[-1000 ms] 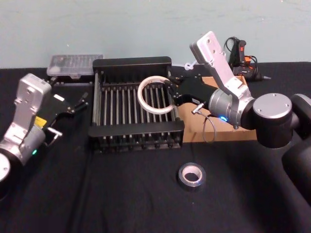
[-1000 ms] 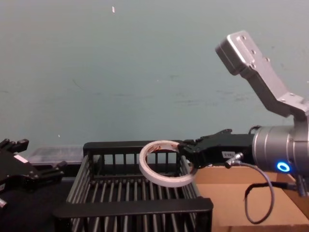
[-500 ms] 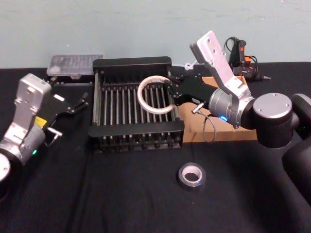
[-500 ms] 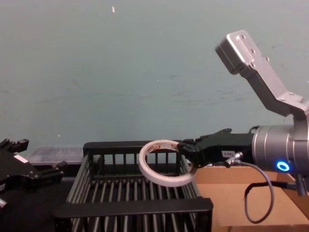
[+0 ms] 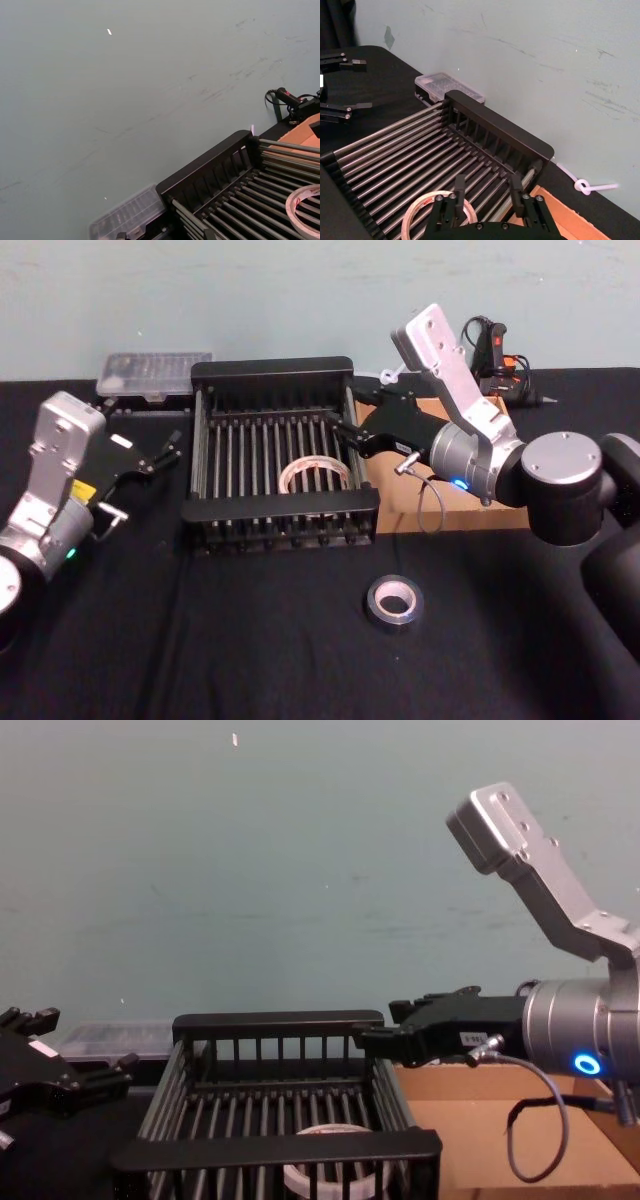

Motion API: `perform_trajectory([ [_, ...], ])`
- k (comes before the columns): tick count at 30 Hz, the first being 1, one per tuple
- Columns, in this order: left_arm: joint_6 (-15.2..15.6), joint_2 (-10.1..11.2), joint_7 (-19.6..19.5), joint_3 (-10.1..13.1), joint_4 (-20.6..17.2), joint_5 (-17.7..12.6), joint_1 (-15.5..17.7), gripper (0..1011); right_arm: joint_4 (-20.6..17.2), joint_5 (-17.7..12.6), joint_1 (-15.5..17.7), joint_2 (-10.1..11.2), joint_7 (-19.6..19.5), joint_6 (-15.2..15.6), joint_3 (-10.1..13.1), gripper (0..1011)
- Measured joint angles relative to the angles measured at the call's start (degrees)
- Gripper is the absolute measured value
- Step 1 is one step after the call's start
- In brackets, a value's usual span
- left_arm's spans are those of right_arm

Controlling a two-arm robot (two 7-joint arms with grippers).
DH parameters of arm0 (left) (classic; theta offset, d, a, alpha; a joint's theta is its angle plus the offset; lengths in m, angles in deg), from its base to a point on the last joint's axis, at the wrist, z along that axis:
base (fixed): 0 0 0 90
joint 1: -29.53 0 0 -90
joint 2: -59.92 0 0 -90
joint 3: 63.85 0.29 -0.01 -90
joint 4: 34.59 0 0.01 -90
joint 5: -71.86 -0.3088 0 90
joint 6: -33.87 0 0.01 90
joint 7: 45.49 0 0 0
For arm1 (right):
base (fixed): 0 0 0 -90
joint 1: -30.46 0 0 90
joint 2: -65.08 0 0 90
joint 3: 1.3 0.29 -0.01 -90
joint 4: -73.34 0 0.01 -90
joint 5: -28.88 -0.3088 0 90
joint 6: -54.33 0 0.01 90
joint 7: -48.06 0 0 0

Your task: Pick up the white tape and place it into the black box , Pick up the silver tape and place it into the brown box.

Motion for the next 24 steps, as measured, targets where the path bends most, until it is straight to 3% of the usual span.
perform_trajectory([
  [10, 0.0, 0.0, 0.0, 0.0, 0.0, 0.0, 0.0, 1001, -0.1, 0.0, 0.0, 0.0, 0.0, 0.0, 0.0, 861],
  [16, 0.0, 0.0, 0.0, 0.0, 0.0, 0.0, 0.0, 1001, -0.3, 0.0, 0.2, 0.0, -0.1, 0.2, 0.1, 985],
  [24, 0.0, 0.0, 0.0, 0.0, 0.0, 0.0, 0.0, 1001, -4.2, -0.4, 2.4, 1.2, -0.7, 1.9, 2.0, 1000],
])
